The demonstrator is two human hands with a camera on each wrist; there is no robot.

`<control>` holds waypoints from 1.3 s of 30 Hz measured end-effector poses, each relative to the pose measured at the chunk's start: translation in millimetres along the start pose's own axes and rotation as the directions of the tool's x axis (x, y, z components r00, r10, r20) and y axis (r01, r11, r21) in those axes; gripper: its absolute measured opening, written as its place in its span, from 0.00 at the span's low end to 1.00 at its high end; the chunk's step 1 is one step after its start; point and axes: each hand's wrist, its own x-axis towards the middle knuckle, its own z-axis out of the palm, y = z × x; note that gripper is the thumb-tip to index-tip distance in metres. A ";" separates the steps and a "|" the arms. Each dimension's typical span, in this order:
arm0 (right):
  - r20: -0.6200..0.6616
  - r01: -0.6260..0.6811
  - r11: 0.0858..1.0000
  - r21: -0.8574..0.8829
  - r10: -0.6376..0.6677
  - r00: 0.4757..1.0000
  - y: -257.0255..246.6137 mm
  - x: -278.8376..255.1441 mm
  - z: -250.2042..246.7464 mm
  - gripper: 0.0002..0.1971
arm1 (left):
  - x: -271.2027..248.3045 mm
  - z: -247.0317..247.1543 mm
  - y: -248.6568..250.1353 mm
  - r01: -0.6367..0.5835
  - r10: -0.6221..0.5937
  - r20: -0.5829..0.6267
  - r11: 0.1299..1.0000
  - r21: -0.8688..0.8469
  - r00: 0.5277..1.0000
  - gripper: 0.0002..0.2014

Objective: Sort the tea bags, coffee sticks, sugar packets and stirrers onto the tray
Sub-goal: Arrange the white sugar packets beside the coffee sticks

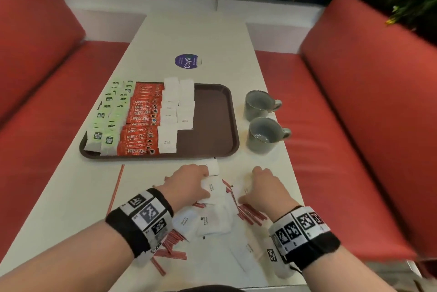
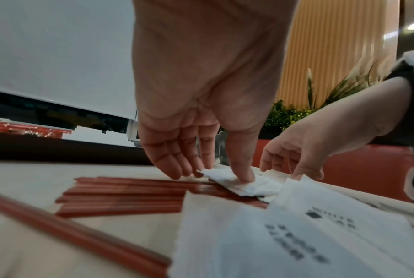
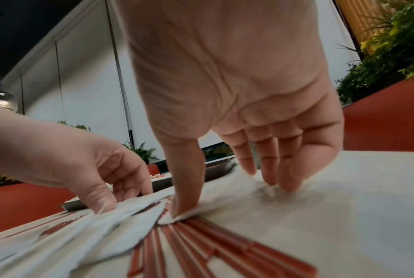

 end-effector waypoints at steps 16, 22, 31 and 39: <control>0.033 0.068 0.813 0.578 -0.107 0.994 16.3 4.3 -3.6 0.06 | -34.9 -28.6 -39.1 0.069 -0.127 -0.047 0.771 -0.634 0.991 0.06; 0.134 0.088 0.749 0.657 -0.230 0.964 -5.1 4.6 -23.7 0.05 | -37.8 -37.7 -59.8 0.050 -0.232 -0.096 0.553 -0.832 0.968 0.08; -0.094 0.250 0.736 0.630 -0.248 0.964 -98.3 75.4 -51.2 0.03 | -16.9 -64.7 -92.1 -0.067 -0.390 -0.224 0.377 -0.924 0.893 0.04; 0.018 0.246 0.908 0.339 -0.267 0.964 -163.3 159.2 -55.5 0.06 | -6.3 -73.4 -117.2 -0.130 -0.447 -0.313 0.394 -0.910 0.838 0.04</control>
